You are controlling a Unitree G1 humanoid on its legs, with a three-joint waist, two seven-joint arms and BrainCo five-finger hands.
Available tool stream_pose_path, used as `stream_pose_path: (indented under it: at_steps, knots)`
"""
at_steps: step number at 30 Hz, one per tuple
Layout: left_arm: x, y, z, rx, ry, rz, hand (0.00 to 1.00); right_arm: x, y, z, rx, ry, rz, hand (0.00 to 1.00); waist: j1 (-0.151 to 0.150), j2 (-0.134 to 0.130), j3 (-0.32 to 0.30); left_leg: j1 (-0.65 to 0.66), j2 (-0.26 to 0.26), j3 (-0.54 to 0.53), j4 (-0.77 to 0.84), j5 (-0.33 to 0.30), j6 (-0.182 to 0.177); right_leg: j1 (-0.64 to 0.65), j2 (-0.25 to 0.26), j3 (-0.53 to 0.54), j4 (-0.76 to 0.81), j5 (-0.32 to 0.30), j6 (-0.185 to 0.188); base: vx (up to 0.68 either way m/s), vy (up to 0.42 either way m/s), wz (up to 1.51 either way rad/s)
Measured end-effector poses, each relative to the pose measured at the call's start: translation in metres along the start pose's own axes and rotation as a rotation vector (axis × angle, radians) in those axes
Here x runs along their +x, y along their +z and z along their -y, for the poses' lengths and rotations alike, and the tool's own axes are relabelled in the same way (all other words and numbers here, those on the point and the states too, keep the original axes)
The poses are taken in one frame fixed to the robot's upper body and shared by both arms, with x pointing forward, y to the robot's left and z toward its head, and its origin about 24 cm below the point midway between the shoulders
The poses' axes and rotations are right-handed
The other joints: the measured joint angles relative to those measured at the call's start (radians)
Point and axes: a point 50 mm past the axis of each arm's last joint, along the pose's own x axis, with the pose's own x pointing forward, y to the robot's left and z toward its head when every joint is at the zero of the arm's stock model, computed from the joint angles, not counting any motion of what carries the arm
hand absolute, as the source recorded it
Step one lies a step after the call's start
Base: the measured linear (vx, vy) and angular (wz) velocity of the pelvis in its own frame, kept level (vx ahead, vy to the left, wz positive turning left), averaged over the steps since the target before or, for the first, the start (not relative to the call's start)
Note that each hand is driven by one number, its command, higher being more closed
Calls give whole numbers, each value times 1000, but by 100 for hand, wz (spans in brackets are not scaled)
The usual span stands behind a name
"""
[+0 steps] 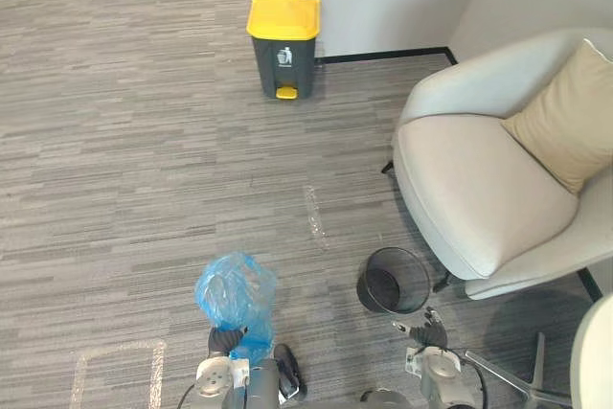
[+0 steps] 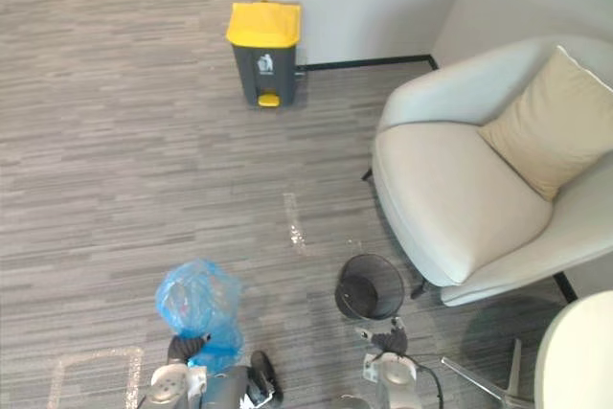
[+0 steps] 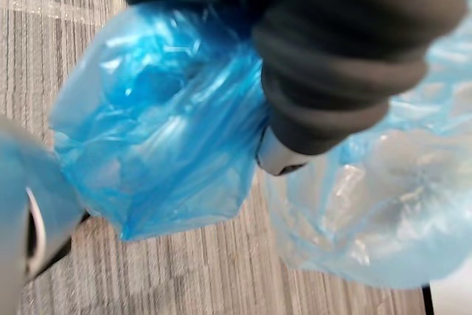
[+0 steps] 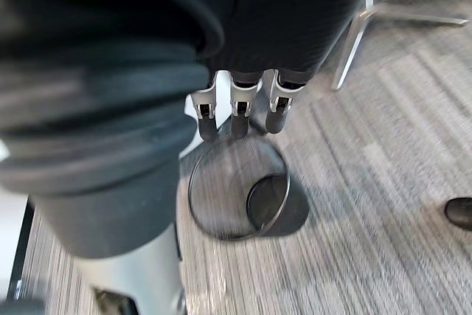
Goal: Gather rubbish on tea table into small bin, then transfer packed bag to large trash can.
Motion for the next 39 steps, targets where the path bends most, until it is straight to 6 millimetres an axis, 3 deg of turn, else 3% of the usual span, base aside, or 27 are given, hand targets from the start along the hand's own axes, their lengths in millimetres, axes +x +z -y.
stream_pose_path:
  at_steps: [1,2,3,4,5,6,7,8,9,10,12,13,16,17,18,19,20,22,25,28,29,30,32,34,36,37,39]
  knots:
    - [0,0,1,6,-6,2,100,-1,-2,1,-1,-1,-4,0,-1,-1,9,8,-20,-11,0,-11,5,-41,-33,17,110,8,-15,39,238,51]
    - [1,4,3,27,-23,16,100,-2,-5,1,-4,0,-14,0,-9,-6,31,36,-54,-30,-24,-14,9,-125,-62,86,295,32,-131,56,205,54]
    - [3,7,0,43,-24,28,100,-5,-10,-1,-9,8,-32,0,-13,-20,45,73,-94,-53,-92,-14,8,-197,-38,170,417,11,-161,146,238,63]
    - [3,8,-4,46,-14,33,100,-8,-16,-3,-17,20,-47,0,-28,-35,49,115,-127,-63,-147,-25,-10,-257,-2,216,470,-7,-140,285,143,74]
    - [2,13,-2,38,-16,62,100,-10,-18,-1,2,19,-41,0,-44,-21,53,108,-104,-129,-53,-69,9,-316,60,207,514,-42,-139,367,39,70]
    - [3,17,-3,40,-14,75,100,-10,-15,-1,15,12,-20,0,-47,-23,62,113,-105,-136,-47,-61,33,-344,76,192,517,-68,-137,386,-27,60]
    - [7,22,-7,58,-12,88,100,-9,-11,-1,5,19,-14,0,-51,-49,76,142,-133,-143,-60,-81,30,-392,96,179,431,-87,-140,340,-13,43]
    - [8,26,-3,65,-25,99,100,-8,-10,0,12,14,-9,0,-53,-43,74,143,-134,-161,-63,-93,31,-446,132,146,328,-84,-139,390,51,54]
    - [9,29,0,72,-37,110,100,-7,-8,3,27,4,-4,0,-59,-30,76,152,-134,-200,-80,-99,25,-486,169,123,199,-52,-121,459,65,86]
    - [12,32,2,80,-48,113,100,-6,-9,5,28,-4,-6,0,-75,-29,79,193,-147,-251,-134,-100,20,-501,191,111,-9,47,-82,450,60,89]
    - [14,34,6,88,-60,113,100,-9,-16,9,37,-20,-31,0,-84,-33,80,251,-166,-308,-186,-97,4,-501,194,110,-168,151,-50,600,2,103]
    - [14,33,8,94,-68,111,100,-12,-25,14,31,-33,-60,0,-92,-26,75,325,-159,-367,-202,-126,-22,-525,203,131,-182,233,-93,698,-49,110]
    - [12,30,8,100,-71,106,100,-19,-38,16,28,-38,-100,0,-110,-17,53,341,-115,-412,-46,-160,-76,-525,246,96,-127,309,-225,769,-125,83]
    - [10,31,14,77,-78,101,100,-15,-32,23,15,-48,-76,0,-95,30,50,274,-49,-396,180,-144,-95,-491,286,67,-80,255,-315,854,-78,3]
    - [9,35,16,57,-79,121,100,-13,-20,20,21,-38,-26,0,-87,39,46,192,-5,-345,385,7,-115,-458,311,84,-69,192,-323,865,-55,-37]
    - [8,37,16,42,-74,131,100,-13,-13,15,24,-23,5,0,-75,37,46,150,23,-326,485,84,-102,-421,320,103,-72,166,-323,1021,-9,-40]
    - [7,46,19,27,-81,164,100,-14,-7,8,34,-3,29,0,-73,34,47,105,73,-294,610,69,-87,-334,333,123,-101,132,-318,824,-14,-32]
    - [7,59,26,-2,-93,211,100,-17,-4,-4,53,25,36,0,-55,17,51,70,102,-270,654,28,-68,-193,334,178,-148,99,-309,828,39,-33]
    - [5,71,27,-32,-88,264,100,-15,12,-17,102,57,83,0,3,8,46,-64,114,-267,545,-21,-60,-76,314,280,-214,90,-300,573,135,-93]
    - [4,67,25,-38,-77,254,100,-14,19,-21,114,63,103,0,13,3,50,-153,80,-334,267,-13,-86,0,261,347,-185,19,-207,582,309,-76]
    - [3,66,28,-46,-82,253,100,-14,17,-16,106,49,100,0,20,12,45,-155,63,-390,95,71,-101,20,246,371,-137,-46,-150,507,387,-79]
    - [0,59,32,-62,-88,230,100,-14,14,-10,95,34,95,0,30,29,38,-141,65,-445,-1,210,-155,24,247,393,-94,-108,-103,464,385,-72]
    - [3,57,28,-48,-77,214,100,-19,7,-20,121,44,61,0,32,-25,18,-140,23,-395,77,120,-117,21,186,447,-67,-123,-88,376,286,-51]
    - [2,55,25,-51,-69,210,100,-22,5,-29,132,67,52,0,37,-33,18,-116,28,-336,127,47,-89,8,163,478,-4,-95,-58,422,343,-68]
    - [2,52,22,-51,-58,199,100,-23,4,-32,127,88,48,0,53,-40,28,-23,29,-255,110,-3,-67,-93,133,495,241,-47,-3,340,297,-106]
    - [2,50,19,-47,-50,189,100,-23,4,-33,125,90,48,0,48,-37,30,45,29,-220,61,-10,-67,-160,134,465,371,-54,-9,306,231,-100]
    - [1,46,18,-42,-48,178,100,-24,3,-33,104,94,50,0,46,-37,30,129,32,-184,-17,-17,-74,-235,129,350,406,-67,-33,228,115,-71]
